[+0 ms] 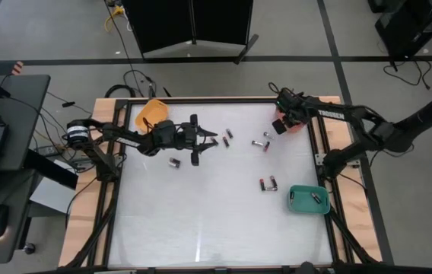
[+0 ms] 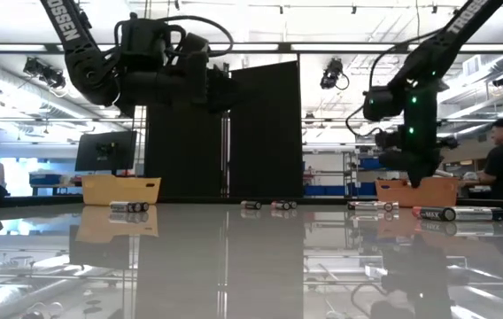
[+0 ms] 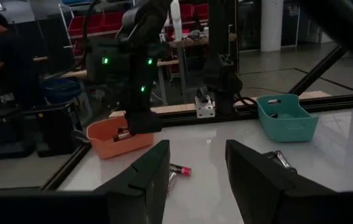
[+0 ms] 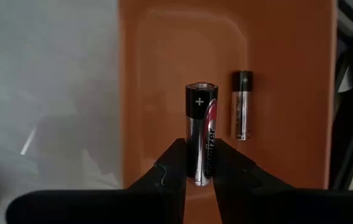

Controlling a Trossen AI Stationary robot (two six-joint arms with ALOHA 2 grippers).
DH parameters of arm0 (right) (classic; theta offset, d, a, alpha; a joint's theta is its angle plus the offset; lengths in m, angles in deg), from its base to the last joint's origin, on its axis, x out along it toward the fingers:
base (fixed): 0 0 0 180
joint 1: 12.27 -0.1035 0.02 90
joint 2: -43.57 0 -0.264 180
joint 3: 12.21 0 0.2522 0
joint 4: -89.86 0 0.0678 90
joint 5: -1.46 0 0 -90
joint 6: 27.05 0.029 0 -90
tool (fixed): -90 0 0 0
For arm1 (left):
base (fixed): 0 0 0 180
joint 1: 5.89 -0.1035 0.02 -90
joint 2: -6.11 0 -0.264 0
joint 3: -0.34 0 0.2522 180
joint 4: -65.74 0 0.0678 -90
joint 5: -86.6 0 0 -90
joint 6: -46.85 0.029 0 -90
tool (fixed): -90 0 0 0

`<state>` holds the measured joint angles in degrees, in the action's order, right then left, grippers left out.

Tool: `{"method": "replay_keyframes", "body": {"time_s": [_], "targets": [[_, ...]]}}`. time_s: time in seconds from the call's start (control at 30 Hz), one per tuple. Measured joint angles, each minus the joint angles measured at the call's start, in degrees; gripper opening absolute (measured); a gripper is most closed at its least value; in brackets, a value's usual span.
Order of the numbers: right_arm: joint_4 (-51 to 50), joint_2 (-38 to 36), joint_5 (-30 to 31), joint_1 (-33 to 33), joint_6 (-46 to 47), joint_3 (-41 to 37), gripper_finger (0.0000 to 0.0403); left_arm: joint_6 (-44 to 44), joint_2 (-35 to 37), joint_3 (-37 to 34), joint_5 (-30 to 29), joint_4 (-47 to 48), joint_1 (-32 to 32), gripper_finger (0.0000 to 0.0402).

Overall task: Sort batteries
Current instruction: Put the silver battery into the orange bin, then put the brown battery into the green bin

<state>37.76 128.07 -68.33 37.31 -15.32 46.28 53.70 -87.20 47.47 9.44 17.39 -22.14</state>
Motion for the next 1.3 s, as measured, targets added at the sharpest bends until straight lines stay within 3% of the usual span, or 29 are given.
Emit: {"method": "replay_keyframes", "body": {"time_s": [0.37,0.57,0.7,0.83,1.07,1.3], "targets": [[0.87,3.60,-0.75,1.29,-0.11,0.07,0.0087,-1.60,0.00,0.00,0.00,0.34,0.00,0.0162],[0.49,0.26,-0.76,0.99,-0.11,0.09,0.0132,-2.59,0.01,0.02,-0.02,0.34,0.00,0.0162],[-1.22,-4.07,-0.62,0.05,-0.22,0.12,0.0138,-2.61,0.01,0.02,0.00,0.36,0.00,0.0162],[-4.25,-9.31,-0.59,-2.38,-0.13,0.13,0.0112,-2.64,0.01,0.02,0.00,0.38,0.00,0.0162],[-3.14,-16.07,-2.52,-12.70,0.10,0.13,0.0011,-2.75,0.01,0.00,0.00,0.40,0.00,0.0162],[8.38,-15.46,-8.42,-23.91,1.77,-0.98,0.0022,-4.51,0.00,0.02,0.57,0.99,0.00,0.0162]]}}
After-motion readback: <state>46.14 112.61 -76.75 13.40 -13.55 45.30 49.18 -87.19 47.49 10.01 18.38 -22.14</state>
